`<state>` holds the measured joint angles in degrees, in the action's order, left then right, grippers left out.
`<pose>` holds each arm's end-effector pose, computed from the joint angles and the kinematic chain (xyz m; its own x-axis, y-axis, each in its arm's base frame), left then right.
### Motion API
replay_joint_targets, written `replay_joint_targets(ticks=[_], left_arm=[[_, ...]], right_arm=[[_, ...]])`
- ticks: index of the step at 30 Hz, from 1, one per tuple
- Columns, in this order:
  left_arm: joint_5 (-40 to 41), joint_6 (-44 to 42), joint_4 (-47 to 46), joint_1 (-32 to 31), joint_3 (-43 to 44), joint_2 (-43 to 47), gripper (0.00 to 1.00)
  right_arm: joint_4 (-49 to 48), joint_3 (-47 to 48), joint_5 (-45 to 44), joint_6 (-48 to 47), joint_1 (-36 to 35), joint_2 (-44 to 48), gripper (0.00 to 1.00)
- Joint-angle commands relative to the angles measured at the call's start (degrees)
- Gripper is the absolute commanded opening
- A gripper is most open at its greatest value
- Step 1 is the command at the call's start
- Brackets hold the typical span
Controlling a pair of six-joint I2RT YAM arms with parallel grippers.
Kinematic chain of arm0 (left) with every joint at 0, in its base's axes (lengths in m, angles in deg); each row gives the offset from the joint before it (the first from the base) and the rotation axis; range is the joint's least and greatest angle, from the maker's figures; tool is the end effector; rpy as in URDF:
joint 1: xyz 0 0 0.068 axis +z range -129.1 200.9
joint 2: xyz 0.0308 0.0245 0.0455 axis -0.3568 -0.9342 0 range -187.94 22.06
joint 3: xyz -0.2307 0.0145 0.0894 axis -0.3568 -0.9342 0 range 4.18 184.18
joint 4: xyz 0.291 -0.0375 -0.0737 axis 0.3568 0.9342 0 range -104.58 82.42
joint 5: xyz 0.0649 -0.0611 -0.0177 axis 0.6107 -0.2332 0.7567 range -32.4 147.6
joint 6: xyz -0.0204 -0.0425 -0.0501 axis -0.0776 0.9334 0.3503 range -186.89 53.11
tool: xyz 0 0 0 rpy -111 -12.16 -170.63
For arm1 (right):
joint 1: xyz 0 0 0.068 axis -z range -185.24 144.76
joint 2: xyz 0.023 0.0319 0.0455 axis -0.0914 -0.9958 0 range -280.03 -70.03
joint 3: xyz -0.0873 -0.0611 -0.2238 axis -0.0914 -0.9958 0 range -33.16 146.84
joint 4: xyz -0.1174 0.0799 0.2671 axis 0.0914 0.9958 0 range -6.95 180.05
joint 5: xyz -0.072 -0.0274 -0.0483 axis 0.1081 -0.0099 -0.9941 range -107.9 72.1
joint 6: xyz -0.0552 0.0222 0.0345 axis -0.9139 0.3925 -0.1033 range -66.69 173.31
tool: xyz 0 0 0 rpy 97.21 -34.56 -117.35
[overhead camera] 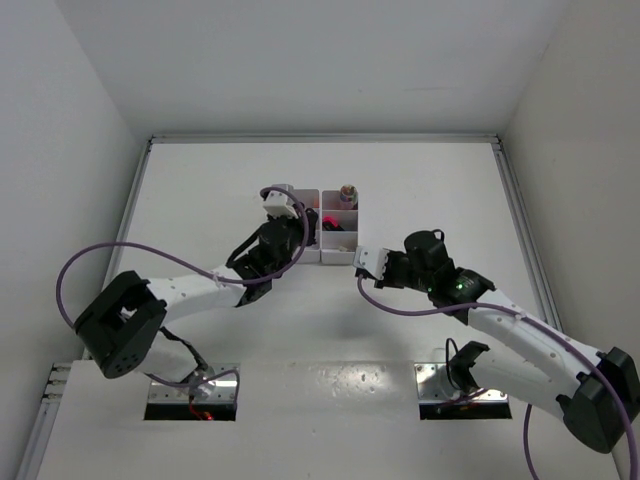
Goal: Sort the stationery into containers
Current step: Place the scissors in the storage box, then reset both arms
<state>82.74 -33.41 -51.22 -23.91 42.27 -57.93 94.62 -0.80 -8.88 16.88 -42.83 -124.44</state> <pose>0.2700 -0.2350 0.1887 -0.2408 -0.4648 -0.8521 0.2459 0.8200 -0.5168 0.2155 0.1768 0.1831 0.0660 -0.6892 -0.7216 -0.8285 0.3651 -0.4246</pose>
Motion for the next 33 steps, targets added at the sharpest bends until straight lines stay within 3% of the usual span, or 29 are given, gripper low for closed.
replay_joint_targets(ticks=[1, 8, 12, 16, 17, 18, 21, 23, 25, 29, 33], left_arm=[[1.04, -0.69, -5.28, -0.62, 2.95, -0.79, 0.04], [1.66, 0.89, -3.17, -0.62, 2.96, -2.63, 0.37], [1.66, 0.89, -2.03, -0.62, 2.96, -2.10, 0.43], [1.13, -0.42, 0.78, -0.62, 3.66, 0.96, 0.46], [1.13, -0.95, 1.83, -1.32, 5.32, 1.93, 0.48], [1.13, -1.74, 3.14, -2.02, 6.12, 4.11, 0.54], [0.43, -4.64, 12.97, -2.82, 10.84, 7.90, 0.65], [1.21, -6.39, 23.42, -3.52, 12.97, 12.56, 0.77], [3.67, -7.01, 30.19, -3.52, 14.12, 15.98, 1.00], [6.40, -9.57, 47.84, -1.07, 13.60, 23.72, 1.00], [9.03, -11.85, 53.51, 0.34, 10.09, 31.80, 1.00]], right_arm=[[-2.34, -0.37, -0.40, 0.74, 0.23, 0.45, 0.10], [-2.34, -0.37, -0.40, 0.74, 0.23, 0.45, 0.15], [-2.34, -0.37, -0.40, 0.74, 0.76, 0.45, 0.24], [-2.34, -0.37, -1.02, 0.74, 0.76, 1.58, 0.51], [-2.34, -0.37, -1.54, 0.74, 0.76, 2.20, 0.79], [-2.34, -0.37, -1.55, 1.52, 0.76, 2.21, 0.99], [-3.48, 0.42, -6.10, 7.13, 0.76, 3.43, 1.00], [-2.62, 3.58, -9.96, 13.97, 0.76, 3.44, 1.00], [-0.69, 7.44, -11.38, 18.91, 0.76, 2.21, 1.00], [-1.20, 10.79, -11.39, 29.29, 0.76, 1.07, 1.00], [-3.39, 12.11, -14.03, 32.47, 0.76, -0.95, 1.00]])
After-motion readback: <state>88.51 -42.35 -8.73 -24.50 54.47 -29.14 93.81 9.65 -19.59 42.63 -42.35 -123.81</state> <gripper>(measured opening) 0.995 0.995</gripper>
